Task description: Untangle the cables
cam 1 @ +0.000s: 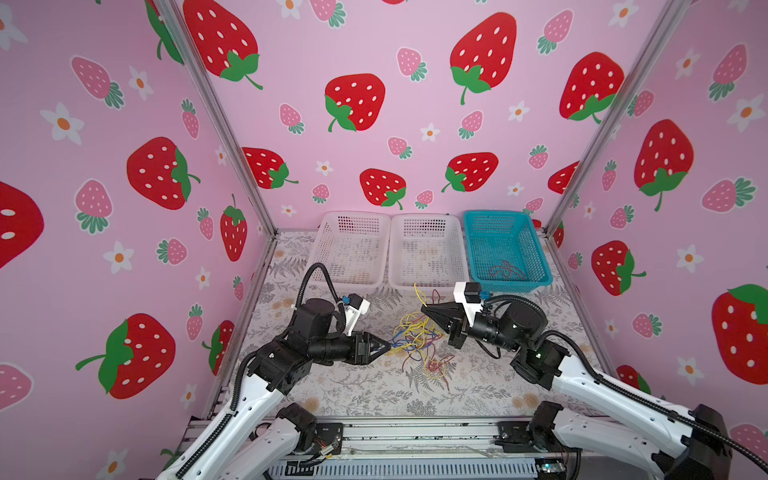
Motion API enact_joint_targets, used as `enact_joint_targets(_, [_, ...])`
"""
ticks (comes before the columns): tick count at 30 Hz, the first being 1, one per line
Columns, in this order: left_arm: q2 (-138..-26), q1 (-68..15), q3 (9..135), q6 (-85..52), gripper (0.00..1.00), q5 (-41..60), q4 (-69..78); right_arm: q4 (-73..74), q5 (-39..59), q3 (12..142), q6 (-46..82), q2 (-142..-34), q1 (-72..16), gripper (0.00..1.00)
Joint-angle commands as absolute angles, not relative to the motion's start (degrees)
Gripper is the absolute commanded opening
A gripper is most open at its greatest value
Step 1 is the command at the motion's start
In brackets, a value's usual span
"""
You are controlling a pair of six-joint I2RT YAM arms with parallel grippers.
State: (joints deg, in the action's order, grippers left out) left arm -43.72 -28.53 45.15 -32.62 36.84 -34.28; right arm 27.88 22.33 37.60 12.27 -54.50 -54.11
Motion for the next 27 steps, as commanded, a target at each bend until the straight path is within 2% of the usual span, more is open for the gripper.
enact_joint_targets(1, [-43.2, -27.5, 44.1, -40.0, 0.58, 34.8, -35.4, 34.8, 17.4, 35.0, 13.0, -52.6, -54.4, 0.00])
enact_joint_targets(7, [-40.1, -26.9, 40.7, -55.0, 0.64, 30.7, -28.5, 43.6, 17.6, 30.3, 14.8, -49.9, -54.4, 0.00])
enact_joint_targets(13, [-36.2, -27.0, 39.9, -65.7, 0.67, 25.0, -24.9, 47.8, 18.9, 27.8, 15.3, -49.9, -54.4, 0.00])
enact_joint_targets(20, [-32.1, -27.2, 33.0, -80.2, 0.65, 21.1, -15.6, 49.3, 17.8, 26.8, 15.6, -49.7, -54.5, 0.00])
enact_joint_targets(27, [-27.9, -29.8, 31.8, -85.2, 0.69, 17.2, -19.8, 49.5, 15.8, 26.5, 15.1, -49.9, -54.6, 0.00])
